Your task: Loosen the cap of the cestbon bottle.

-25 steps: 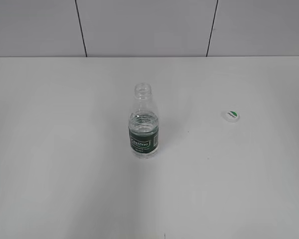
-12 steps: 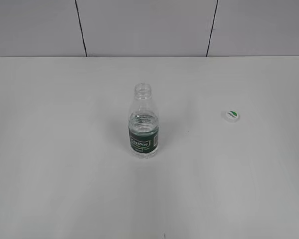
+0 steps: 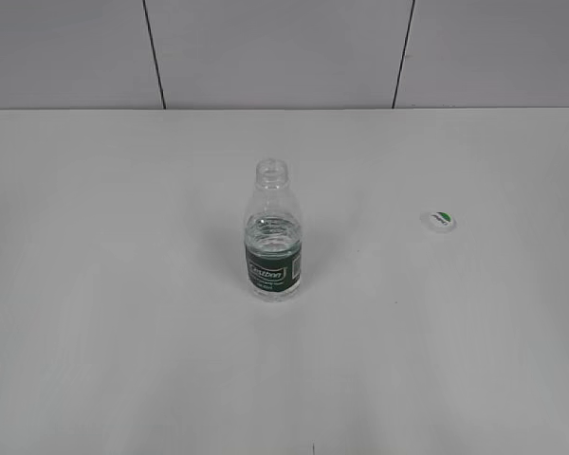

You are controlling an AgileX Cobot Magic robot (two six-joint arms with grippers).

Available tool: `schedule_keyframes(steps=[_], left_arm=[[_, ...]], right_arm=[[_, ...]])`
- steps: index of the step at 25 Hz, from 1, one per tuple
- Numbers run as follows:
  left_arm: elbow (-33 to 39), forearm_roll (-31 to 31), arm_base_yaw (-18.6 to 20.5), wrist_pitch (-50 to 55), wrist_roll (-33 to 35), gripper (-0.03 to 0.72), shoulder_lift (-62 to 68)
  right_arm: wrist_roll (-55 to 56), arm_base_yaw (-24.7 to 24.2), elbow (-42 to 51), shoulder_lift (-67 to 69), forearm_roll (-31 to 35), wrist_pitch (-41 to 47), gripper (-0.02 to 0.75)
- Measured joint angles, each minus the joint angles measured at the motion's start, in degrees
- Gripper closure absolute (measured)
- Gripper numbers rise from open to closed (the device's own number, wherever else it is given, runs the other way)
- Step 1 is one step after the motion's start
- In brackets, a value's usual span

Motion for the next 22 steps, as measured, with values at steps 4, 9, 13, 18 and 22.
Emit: schedule_keyframes(steps=[4,9,13,18,22], left_arm=[[0.00,0.00,0.00,0.00,0.00,0.249,0.00],[0.00,0.00,0.00,0.00,0.00,0.249,0.00],[0.00,0.00,0.00,0.00,0.00,0.249,0.00],[0.00,0.00,0.00,0.00,0.00,0.249,0.00],[0.00,0.00,0.00,0.00,0.00,0.249,0.00]], right_arm=[[0.00,0.00,2.21,-0.04,0.18,1.10,0.174],[0.00,0.00,8.40,-0.04,-0.07,1.48,0.174],[0.00,0.00,9.69,-0.04,-0.44,-0.18,0.174],[0.00,0.00,10.47,-0.04,-0.54,-1.62,0.174],[0.05,0.00,10.47,-0.04,-0.66,-1.80,0.174]])
